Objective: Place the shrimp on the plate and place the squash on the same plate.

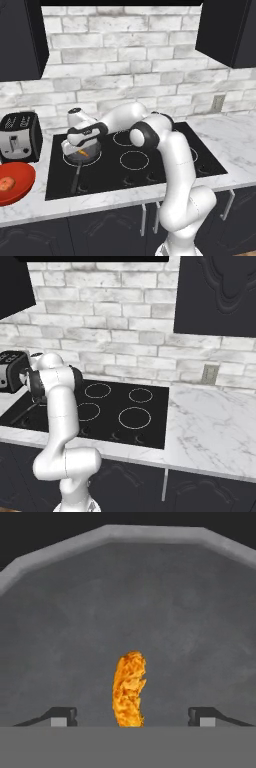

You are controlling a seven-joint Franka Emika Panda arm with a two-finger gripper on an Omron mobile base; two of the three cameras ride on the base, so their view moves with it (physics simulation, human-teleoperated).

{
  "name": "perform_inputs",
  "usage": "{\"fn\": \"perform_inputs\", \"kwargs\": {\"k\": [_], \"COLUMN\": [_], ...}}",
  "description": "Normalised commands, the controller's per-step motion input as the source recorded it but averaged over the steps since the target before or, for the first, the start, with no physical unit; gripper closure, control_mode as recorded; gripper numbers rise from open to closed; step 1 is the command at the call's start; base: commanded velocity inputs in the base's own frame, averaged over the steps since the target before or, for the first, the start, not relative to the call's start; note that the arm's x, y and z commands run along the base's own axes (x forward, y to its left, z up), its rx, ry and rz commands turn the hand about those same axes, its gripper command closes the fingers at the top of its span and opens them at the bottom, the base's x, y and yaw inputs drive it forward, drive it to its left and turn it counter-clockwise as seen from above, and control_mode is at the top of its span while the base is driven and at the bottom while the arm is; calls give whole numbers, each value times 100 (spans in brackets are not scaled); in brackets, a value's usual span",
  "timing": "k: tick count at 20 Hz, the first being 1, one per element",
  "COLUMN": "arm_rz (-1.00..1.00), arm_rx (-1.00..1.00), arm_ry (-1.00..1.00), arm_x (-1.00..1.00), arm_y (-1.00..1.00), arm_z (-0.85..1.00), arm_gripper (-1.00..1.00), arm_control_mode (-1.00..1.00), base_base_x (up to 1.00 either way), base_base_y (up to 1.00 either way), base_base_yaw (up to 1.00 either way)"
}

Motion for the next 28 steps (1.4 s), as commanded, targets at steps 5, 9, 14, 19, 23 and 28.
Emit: {"fn": "perform_inputs", "kwargs": {"k": [5, 9, 14, 19, 23, 28], "arm_rz": [-5, -4, -7, -2, 0, -1], "arm_rx": [14, 11, 2, -5, -11, -6], "arm_ry": [0, 0, 5, 4, 0, 0], "arm_x": [-32, -31, -9, 0, -11, -50], "arm_y": [-20, -8, 4, 0, -7, -27], "arm_z": [-60, -51, -20, 44, 82, 63], "arm_gripper": [100, 100, 100, 100, 100, 100], "arm_control_mode": [-100, -100, -100, -100, -100, -100], "base_base_x": [0, 0, 0, 0, 0, 0], "base_base_y": [0, 0, 0, 0, 0, 0], "base_base_yaw": [0, 0, 0, 0, 0, 0]}}
